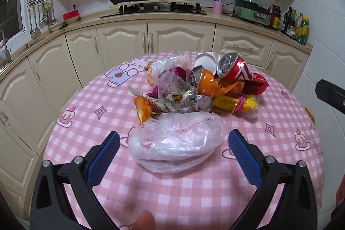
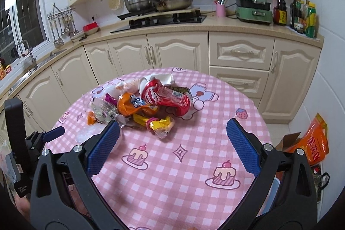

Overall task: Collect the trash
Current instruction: 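Grasp the clear plastic bag with the left tool while the right grasps the yellow wrapper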

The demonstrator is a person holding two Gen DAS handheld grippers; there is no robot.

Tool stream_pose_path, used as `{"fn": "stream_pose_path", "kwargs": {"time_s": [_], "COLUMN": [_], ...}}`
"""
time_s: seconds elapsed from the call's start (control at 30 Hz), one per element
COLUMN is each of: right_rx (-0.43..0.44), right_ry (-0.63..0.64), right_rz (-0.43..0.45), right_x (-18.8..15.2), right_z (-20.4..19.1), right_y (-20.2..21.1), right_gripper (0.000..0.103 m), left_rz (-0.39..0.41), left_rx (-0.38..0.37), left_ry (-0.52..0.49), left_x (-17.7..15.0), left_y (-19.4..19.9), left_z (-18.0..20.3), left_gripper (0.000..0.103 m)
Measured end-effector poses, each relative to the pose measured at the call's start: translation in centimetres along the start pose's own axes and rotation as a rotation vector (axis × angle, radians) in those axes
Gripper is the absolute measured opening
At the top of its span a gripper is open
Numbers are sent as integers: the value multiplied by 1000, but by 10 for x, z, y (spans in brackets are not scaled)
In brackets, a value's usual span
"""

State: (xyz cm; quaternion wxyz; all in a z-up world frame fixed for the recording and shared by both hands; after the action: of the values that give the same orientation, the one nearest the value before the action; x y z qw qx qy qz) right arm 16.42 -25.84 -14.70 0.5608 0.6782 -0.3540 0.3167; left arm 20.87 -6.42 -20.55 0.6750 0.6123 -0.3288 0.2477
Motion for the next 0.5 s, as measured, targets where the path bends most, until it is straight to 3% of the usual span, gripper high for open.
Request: {"fn": "stream_pose_path", "kwargs": {"time_s": [0.17,0.3,0.5], "right_rx": [1,7,46], "right_ry": [-3,4,19], "right_rz": [-21,-54,-135], "right_x": [-4,-8,-21], "right_z": [3,1,-6], "right_y": [-12,-25,-63], "right_gripper": [97,97,97], "left_rz": [-66,-114,-106], "left_rx": [32,-7,-94], "left_ry": [12,79,136], "left_x": [0,-2,0], "left_y": [-28,-47,-45], "left_z": [1,-6,-18], "left_gripper": [99,99,94]}}
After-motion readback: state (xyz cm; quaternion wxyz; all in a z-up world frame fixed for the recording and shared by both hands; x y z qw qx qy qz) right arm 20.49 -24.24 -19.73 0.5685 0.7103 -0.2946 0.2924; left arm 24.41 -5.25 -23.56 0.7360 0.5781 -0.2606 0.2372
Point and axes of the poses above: each gripper's, at about its wrist camera, not at the fingertips, and y roughly against the way its jaws point, z to its right, x to its top, the point moved 5 cm from there along -y, roughly the way its jaws point, and after that the axes turned 2 degrees about y, right-handed, at the moved point
